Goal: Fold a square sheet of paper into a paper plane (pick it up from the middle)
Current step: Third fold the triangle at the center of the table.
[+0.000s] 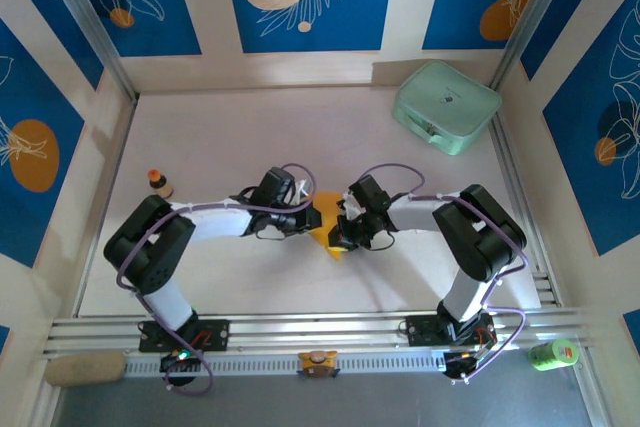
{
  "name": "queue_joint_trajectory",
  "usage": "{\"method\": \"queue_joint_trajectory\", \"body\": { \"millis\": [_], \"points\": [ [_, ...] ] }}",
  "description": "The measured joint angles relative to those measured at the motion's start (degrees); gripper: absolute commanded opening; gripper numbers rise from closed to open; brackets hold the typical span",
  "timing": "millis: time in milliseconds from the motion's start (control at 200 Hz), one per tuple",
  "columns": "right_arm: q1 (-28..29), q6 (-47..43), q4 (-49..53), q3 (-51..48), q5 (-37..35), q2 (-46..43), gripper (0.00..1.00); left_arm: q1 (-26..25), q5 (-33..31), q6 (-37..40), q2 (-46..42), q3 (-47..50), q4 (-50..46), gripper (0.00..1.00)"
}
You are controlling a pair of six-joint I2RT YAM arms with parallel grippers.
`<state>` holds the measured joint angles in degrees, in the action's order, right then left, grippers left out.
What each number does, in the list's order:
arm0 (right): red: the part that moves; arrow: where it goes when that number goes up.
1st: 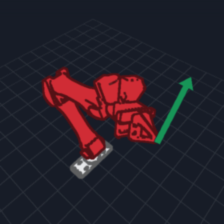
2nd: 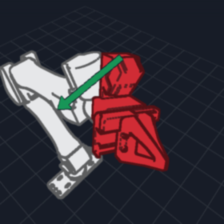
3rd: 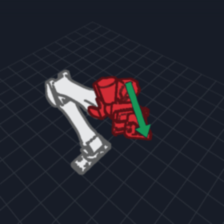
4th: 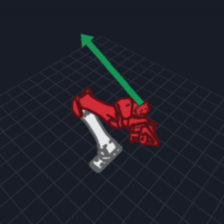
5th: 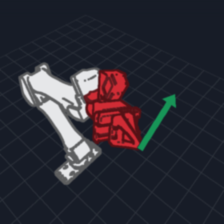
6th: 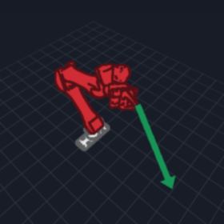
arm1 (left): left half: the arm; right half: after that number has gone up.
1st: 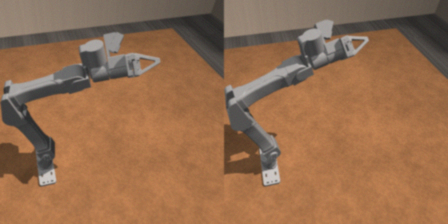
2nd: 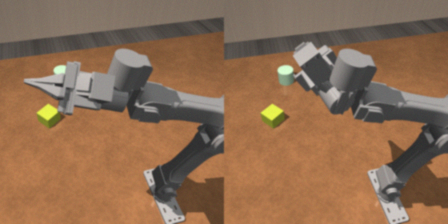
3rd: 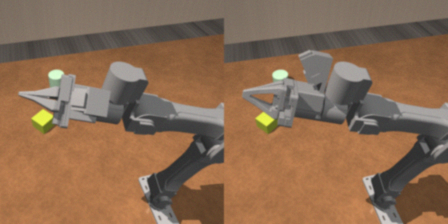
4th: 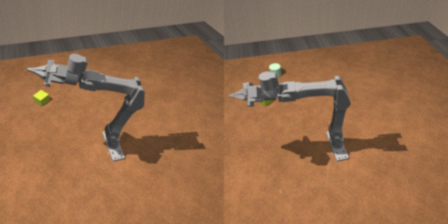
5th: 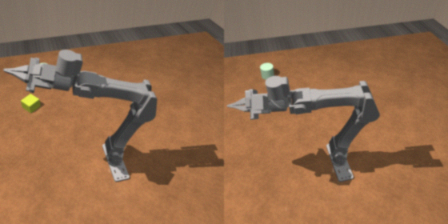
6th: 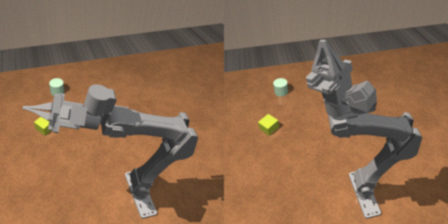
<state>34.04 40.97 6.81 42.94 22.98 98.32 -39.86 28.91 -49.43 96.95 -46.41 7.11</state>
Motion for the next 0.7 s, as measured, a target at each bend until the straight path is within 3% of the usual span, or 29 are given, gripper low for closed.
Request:
{"method": "queue_joint_trajectory", "body": {
  "millis": [290, 700],
  "points": [
    [-0.39, -0.02, -0.61, -0.61, 0.74, 0.00, 0.00, -1.51, -2.82, 0.09, 5.29, -0.26, -0.79, 0.00],
    [-0.44, -0.04, -2.67, -1.36, 1.22, 0.07, 0.00, 2.14, -2.25, 2.75, 5.79, -0.83, -1.27, 0.00]
  ]
}}
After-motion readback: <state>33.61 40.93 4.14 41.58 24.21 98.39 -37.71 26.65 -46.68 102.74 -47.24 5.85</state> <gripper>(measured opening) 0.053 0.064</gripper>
